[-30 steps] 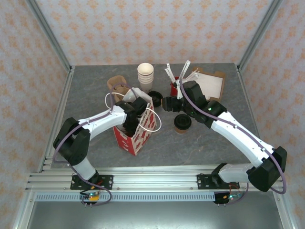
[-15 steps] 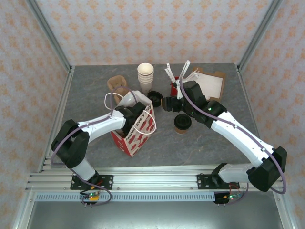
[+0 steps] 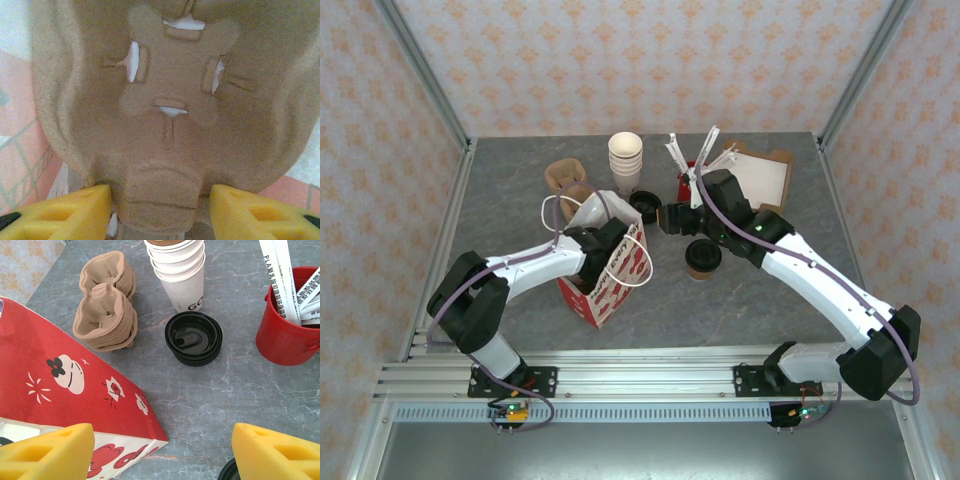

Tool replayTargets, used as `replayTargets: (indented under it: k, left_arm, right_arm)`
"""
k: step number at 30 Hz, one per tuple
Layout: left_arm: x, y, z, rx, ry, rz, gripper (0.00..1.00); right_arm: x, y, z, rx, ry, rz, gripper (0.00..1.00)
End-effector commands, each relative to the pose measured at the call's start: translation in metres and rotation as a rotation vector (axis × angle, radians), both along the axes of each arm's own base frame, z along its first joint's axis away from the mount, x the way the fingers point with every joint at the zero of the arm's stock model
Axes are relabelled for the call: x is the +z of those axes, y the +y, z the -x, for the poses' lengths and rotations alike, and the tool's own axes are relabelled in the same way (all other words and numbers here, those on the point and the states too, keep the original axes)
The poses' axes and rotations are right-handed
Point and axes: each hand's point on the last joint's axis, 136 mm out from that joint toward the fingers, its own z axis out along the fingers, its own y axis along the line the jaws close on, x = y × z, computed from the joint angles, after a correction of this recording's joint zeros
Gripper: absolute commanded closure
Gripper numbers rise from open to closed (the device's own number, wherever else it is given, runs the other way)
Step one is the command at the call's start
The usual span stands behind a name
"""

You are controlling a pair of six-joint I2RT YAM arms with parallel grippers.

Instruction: Pack the takeout coffee

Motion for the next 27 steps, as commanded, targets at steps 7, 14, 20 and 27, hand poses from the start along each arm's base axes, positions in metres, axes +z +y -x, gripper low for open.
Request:
replayTargets:
  k: [7,14,20,27]
  left_arm:
    - [-0.019,0.005,0.004,0.025,0.024,-0.033,0.42]
    - [-0.036,0.005,0.008,0.027,0.074,-0.054,0.41]
    - [-0.022,0.002,0.003,0.036,0.054,-0.045,0.37]
    - [0.004,-0.001,-0.007,0.055,0.005,-0.03,0.25]
  right_arm:
    - [-0.003,-0.001,-0.002,-0.008,0.004,-0.003,0.27]
    - [-0.003,-0.001,-0.002,-0.008,0.006,-0.002,0.27]
    - [-0.002,-0.001,-0.002,-0.008,0.004,0.0,0.26]
    - [0.001,-0.001,-0.003,-0.006,-0.001,-0.002,0.26]
